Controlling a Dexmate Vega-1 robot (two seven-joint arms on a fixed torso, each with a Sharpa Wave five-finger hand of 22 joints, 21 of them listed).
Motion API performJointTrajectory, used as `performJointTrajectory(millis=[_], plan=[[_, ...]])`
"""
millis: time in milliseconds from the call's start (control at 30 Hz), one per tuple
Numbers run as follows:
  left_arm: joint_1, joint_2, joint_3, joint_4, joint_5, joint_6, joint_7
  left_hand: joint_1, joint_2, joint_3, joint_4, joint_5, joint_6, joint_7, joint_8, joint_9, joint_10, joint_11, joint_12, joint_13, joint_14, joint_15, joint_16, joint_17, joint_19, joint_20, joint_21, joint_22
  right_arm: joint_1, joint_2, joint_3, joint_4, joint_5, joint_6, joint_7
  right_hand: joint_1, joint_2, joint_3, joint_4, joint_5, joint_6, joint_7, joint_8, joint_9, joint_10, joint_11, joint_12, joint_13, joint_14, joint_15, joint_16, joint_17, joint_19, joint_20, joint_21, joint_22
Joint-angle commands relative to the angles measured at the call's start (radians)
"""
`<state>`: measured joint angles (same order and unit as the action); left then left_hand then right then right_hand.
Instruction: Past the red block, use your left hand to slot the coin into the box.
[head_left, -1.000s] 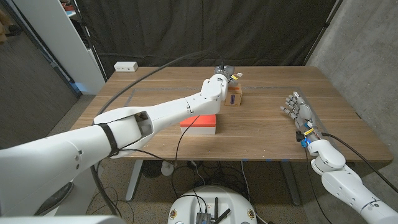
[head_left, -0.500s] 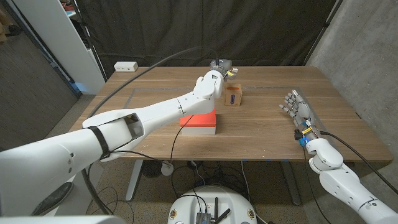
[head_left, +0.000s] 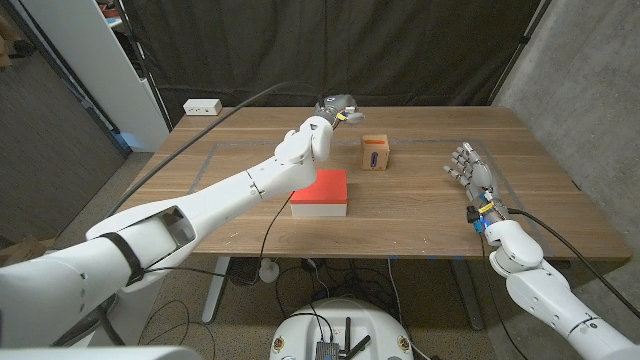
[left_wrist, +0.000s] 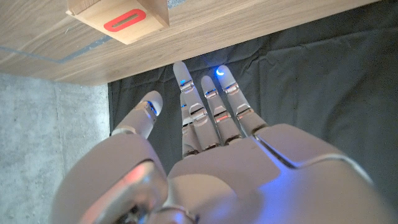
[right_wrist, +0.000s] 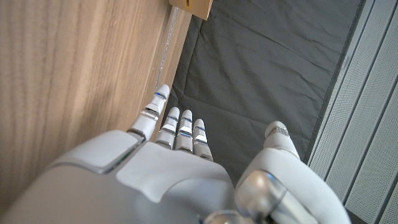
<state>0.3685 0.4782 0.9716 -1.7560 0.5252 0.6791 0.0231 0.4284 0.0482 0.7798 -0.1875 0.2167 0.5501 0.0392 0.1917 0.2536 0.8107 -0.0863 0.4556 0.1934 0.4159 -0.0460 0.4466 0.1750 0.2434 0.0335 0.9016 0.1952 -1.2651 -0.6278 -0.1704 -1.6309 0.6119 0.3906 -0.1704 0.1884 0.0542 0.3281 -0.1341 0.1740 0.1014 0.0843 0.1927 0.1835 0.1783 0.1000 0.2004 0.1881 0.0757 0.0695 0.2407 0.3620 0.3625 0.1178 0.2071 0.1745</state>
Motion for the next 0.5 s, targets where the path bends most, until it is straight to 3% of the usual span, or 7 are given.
performJointTrajectory(millis=[33,100,233,467,500], plan=[[0.25,0.172,-0.279,-0.175,-0.254,-0.221,0.08,0.02,-0.013,-0.04,0.008,-0.008,-0.072,0.015,-0.01,-0.019,-0.435,0.088,-0.06,0.002,-0.078,0.002,-0.052,0.002,-0.086,-0.028,-0.061,-0.026,0.022,0.022,-0.043,-0.017,-0.06,0.007,-0.026,0.001,0.012,0.004,-0.007,0.005,0.005,-0.003,0.004,0.002,0.009,0.003,0.004,0.006,0.008,-0.002,0.004,0.0,0.005,0.004,0.0,0.005],[0.285,0.197,-0.313,-0.183,-0.285,-0.268,0.097,0.019,-0.02,-0.056,0.009,-0.011,-0.095,0.012,-0.011,-0.026,-0.456,0.092,-0.077,0.002,-0.094,0.003,-0.066,0.001,-0.107,-0.041,-0.08,-0.028,0.026,0.025,-0.053,-0.017,-0.078,0.011,-0.03,0.001,0.012,0.004,-0.007,0.005,0.005,-0.003,0.004,0.002,0.009,0.003,0.004,0.006,0.008,-0.002,0.004,0.0,0.005,0.004,0.0,0.005],[0.339,0.242,-0.372,-0.175,-0.356,-0.376,0.106,-0.02,-0.05,-0.119,0.023,-0.022,-0.181,0.02,-0.016,-0.048,-0.537,0.108,-0.139,-0.001,-0.165,0.01,-0.117,0.003,-0.158,-0.066,-0.139,-0.029,0.031,0.034,-0.069,-0.025,-0.101,0.008,-0.046,0.001,0.012,0.004,-0.007,0.005,0.005,-0.003,0.004,0.002,0.009,0.003,0.004,0.006,0.008,-0.002,0.004,0.0,0.005,0.004,0.0,0.005],[0.423,0.27,-0.462,-0.101,-0.503,-0.588,0.115,-0.101,-0.081,-0.195,0.037,-0.033,-0.306,0.015,-0.017,-0.066,-0.656,0.114,-0.221,-0.002,-0.283,0.032,-0.204,0.004,-0.25,-0.074,-0.236,-0.028,0.028,0.033,-0.078,-0.061,-0.134,-0.003,-0.075,0.001,0.012,0.004,-0.007,0.005,0.005,-0.003,0.004,0.002,0.009,0.003,0.004,0.006,0.008,-0.002,0.004,0.0,0.005,0.004,0.0,0.005],[0.432,0.271,-0.472,-0.088,-0.525,-0.617,0.111,-0.122,-0.087,-0.211,0.039,-0.035,-0.323,0.005,-0.014,-0.068,-0.69,0.089,-0.24,-0.002,-0.306,0.031,-0.223,0.004,-0.257,-0.075,-0.258,-0.028,0.026,0.032,-0.079,-0.066,-0.135,-0.001,-0.073,0.001,0.012,0.004,-0.007,0.005,0.005,-0.003,0.004,0.002,0.009,0.003,0.004,0.006,0.008,-0.002,0.004,0.0,0.005,0.004,0.0,0.005]])
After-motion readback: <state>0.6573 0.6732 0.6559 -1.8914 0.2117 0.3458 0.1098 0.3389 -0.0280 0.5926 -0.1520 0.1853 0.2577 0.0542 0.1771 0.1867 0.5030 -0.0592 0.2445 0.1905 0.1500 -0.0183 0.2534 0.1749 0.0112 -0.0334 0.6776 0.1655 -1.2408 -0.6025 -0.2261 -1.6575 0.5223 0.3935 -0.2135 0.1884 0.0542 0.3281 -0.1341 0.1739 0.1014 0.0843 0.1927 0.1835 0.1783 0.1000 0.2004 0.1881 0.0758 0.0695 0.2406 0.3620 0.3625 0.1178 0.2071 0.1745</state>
